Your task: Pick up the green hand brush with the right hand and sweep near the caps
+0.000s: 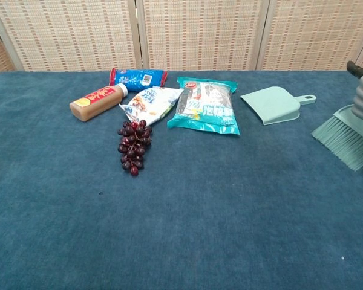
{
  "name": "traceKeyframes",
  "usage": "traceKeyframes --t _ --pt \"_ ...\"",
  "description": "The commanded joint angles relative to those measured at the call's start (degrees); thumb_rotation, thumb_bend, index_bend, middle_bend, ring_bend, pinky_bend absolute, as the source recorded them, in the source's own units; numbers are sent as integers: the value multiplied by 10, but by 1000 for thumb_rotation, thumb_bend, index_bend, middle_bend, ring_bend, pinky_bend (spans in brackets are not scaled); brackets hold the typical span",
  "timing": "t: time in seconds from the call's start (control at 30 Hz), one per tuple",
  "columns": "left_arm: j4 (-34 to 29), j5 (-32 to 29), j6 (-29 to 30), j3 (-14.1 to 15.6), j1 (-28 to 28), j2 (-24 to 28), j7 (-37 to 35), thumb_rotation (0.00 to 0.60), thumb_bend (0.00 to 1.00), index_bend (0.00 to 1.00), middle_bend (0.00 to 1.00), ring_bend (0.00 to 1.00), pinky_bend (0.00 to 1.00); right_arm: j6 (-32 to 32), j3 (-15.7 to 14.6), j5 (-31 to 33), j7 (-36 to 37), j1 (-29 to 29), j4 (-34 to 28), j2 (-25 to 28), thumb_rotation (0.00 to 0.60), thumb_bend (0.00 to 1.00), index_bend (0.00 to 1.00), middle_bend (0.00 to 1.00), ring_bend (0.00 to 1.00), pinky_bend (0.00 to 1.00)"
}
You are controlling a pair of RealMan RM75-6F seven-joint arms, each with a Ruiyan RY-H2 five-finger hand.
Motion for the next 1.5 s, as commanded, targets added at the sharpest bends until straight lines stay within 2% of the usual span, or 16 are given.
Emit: traceKeyframes --t 0.03,0.23,0.37,0.5,0.67,0.73,0.83,1.03,1.2,1.27,1.33,1.43,1.5 --pt "0 -1 -2 0 -1 -2 4 600 427 0 0 0 94 -13 1 4 23 -10 33 2 600 539 1000 866 563 0" --pt "1 -4 -6 1 -2 -6 11 600 428 0 0 0 93 -25 8 1 56 -17 65 10 600 539 1000 866 563 0" --pt "0 -1 -3 2 -1 -6 10 600 428 0 0 0 94 -29 13 -36 147 -18 47 36 600 539 1000 866 563 0" --pt "0 0 0 1 -1 -4 5 600 427 0 0 0 94 -19 28 -65 244 -22 -8 84 600 539 1000 866 563 0" --pt "-4 6 3 2 -1 -1 1 600 427 0 0 0 94 -19 52 -75 362 -34 -126 157 600 539 1000 866 563 0" --pt "-5 8 3 4 -1 -1 1 600 427 0 0 0 94 -17 55 -85 409 -42 -174 175 600 539 1000 866 563 0" --pt "-6 9 1 5 -2 -2 1 600 427 0 0 0 94 -7 55 -105 453 -53 -213 185 600 540 1000 866 563 0" --pt "-3 11 -4 5 -5 -2 -4 600 428 0 0 0 95 18 30 -93 428 -85 -260 116 600 539 1000 866 563 0" --pt "-1 10 -3 5 -4 3 -15 600 427 0 0 0 95 27 3 -104 406 -106 -207 46 600 540 986 866 562 0" --pt "-1 10 -4 5 -4 4 -18 600 428 0 0 0 95 25 -4 -114 406 -110 -171 20 600 545 927 866 555 0" --pt "0 8 -6 5 -5 4 -19 600 428 0 0 0 96 26 -7 -123 412 -114 -147 5 600 541 796 845 537 0" --pt "2 2 -10 3 -6 3 -19 600 428 0 0 0 96 28 -6 -127 414 -121 -127 -4 600 465 391 627 442 0" --pt "2 2 -11 3 -6 3 -19 600 428 0 0 0 96 23 -5 -113 390 -124 -136 1 600 405 99 399 323 0"
